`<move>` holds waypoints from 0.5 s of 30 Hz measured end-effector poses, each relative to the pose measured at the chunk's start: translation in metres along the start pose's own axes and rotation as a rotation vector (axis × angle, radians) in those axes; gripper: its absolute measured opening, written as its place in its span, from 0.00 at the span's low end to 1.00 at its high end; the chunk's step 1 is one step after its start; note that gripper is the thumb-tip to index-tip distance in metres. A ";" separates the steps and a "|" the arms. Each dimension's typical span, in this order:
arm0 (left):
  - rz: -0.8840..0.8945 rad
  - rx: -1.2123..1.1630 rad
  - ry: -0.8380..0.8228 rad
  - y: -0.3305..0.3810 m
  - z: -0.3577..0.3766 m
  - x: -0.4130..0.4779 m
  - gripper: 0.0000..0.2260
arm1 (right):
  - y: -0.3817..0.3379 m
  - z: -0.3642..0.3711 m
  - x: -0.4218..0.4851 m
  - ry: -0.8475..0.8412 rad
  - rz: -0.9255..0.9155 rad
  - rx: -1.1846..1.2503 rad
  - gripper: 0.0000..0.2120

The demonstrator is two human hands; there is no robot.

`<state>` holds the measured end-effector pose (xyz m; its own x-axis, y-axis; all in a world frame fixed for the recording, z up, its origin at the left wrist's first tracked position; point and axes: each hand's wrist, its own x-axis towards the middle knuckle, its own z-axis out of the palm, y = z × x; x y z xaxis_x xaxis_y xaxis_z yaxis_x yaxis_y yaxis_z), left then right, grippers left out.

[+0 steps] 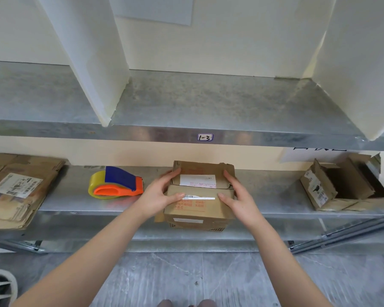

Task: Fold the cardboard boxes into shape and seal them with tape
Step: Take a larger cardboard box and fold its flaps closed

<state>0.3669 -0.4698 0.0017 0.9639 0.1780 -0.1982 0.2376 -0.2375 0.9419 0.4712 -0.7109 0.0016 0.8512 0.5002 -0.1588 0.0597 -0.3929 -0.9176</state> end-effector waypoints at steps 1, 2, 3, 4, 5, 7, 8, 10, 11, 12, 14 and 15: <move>-0.004 -0.011 -0.003 -0.001 -0.004 -0.001 0.30 | 0.000 0.004 -0.001 0.007 -0.004 0.006 0.31; -0.007 -0.028 -0.010 -0.004 -0.007 -0.002 0.30 | 0.000 0.008 -0.001 0.013 -0.007 0.014 0.31; -0.008 -0.042 -0.012 -0.005 -0.010 -0.004 0.30 | 0.000 0.012 -0.001 0.019 -0.011 0.017 0.31; -0.007 -0.047 -0.008 -0.007 -0.012 -0.005 0.31 | 0.000 0.016 0.000 0.023 -0.011 0.024 0.31; -0.008 -0.042 0.002 -0.009 -0.014 -0.006 0.31 | 0.001 0.019 0.000 0.030 -0.010 0.021 0.32; -0.012 -0.029 0.017 -0.011 -0.015 -0.008 0.32 | 0.003 0.022 0.001 0.034 0.002 0.024 0.32; -0.007 -0.023 0.023 -0.012 -0.015 -0.009 0.32 | 0.004 0.022 0.000 0.035 0.001 0.032 0.32; -0.010 0.033 0.029 -0.019 -0.014 -0.013 0.31 | 0.008 0.025 -0.004 0.015 0.006 0.058 0.31; -0.021 0.091 0.028 -0.026 -0.013 -0.016 0.31 | 0.012 0.028 -0.007 -0.012 0.038 0.070 0.30; -0.043 0.144 0.024 -0.036 -0.012 -0.019 0.31 | 0.017 0.032 -0.011 -0.046 0.075 0.090 0.30; -0.082 0.143 0.024 -0.056 -0.005 -0.030 0.33 | 0.029 0.045 -0.020 -0.080 0.102 0.097 0.30; -0.088 0.106 0.036 -0.062 -0.003 -0.034 0.34 | 0.033 0.050 -0.022 -0.079 0.089 0.080 0.30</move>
<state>0.3187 -0.4587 -0.0493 0.9342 0.2366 -0.2669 0.3342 -0.3191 0.8868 0.4283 -0.6969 -0.0437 0.8073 0.5268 -0.2661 -0.0584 -0.3774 -0.9242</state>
